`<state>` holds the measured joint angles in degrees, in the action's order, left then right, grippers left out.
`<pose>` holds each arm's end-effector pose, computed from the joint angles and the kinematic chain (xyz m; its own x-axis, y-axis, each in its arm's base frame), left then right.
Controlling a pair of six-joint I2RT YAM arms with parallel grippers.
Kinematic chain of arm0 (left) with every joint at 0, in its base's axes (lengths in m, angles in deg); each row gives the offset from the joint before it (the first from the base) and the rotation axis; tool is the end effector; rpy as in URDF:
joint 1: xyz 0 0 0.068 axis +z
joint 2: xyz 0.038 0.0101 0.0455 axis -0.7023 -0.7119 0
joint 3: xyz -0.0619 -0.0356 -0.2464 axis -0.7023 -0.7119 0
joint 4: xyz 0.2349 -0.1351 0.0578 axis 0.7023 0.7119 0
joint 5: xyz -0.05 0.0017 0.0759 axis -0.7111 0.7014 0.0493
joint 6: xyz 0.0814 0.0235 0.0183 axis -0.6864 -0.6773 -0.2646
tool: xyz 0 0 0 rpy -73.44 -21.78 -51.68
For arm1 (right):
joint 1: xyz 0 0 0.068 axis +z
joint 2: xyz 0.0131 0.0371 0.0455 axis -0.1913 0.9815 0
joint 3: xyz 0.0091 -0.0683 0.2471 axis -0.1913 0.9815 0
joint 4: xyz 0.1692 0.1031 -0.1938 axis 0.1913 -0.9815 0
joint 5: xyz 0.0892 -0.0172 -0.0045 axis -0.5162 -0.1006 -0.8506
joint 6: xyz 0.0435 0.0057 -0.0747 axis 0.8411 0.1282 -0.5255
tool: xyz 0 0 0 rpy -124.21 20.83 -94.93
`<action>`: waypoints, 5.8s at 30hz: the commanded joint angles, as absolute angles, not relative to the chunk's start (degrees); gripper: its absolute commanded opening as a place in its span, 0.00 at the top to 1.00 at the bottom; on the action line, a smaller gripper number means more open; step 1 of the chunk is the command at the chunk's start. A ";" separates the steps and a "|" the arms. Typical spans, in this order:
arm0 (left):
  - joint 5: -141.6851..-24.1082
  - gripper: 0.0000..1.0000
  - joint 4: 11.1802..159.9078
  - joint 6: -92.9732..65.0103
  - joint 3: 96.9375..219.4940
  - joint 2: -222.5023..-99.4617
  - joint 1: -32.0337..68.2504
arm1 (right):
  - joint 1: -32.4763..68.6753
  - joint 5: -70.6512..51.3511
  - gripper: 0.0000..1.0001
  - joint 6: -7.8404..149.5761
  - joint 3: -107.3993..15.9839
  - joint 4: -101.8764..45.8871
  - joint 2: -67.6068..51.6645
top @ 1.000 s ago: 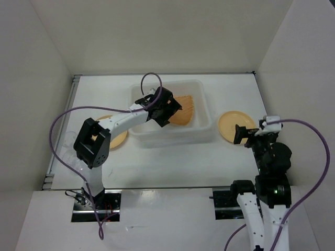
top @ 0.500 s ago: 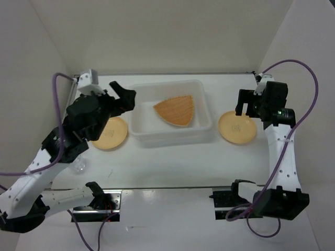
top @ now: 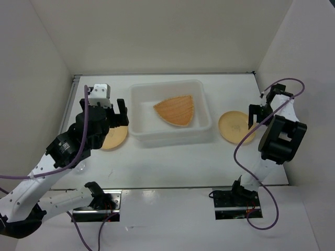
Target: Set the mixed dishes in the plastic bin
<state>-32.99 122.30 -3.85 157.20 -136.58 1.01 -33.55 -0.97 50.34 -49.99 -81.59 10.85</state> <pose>0.1919 -0.1125 0.4191 -0.1868 -0.2037 -0.9610 -0.0211 0.9789 -0.2034 0.3411 -0.1430 0.1790 -0.9553 0.1396 -0.2608 0.1659 0.9828 -0.0816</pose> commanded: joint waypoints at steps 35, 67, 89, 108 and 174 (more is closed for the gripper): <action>-63.91 0.00 121.05 3.26 166.74 -155.37 38.54 | -46.62 -31.69 1.00 54.57 -73.15 -74.16 16.24; -66.37 0.04 130.45 13.99 155.74 -147.98 39.07 | -1.63 -33.31 1.00 25.65 -118.87 -101.93 48.84; -64.09 0.00 133.42 8.63 153.99 -160.18 46.00 | -0.29 -26.70 0.02 36.27 -149.90 -99.56 56.34; -83.59 0.00 127.37 -10.36 169.54 -198.07 64.21 | -3.65 -18.19 0.02 42.17 -149.72 -101.67 48.06; -98.19 1.00 128.34 0.02 214.98 -218.81 27.38 | -8.04 -19.24 0.02 44.37 -149.72 -101.67 49.82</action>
<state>-97.71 128.03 1.33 212.33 -217.17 28.27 -7.69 -17.84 43.67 -147.93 -101.20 52.31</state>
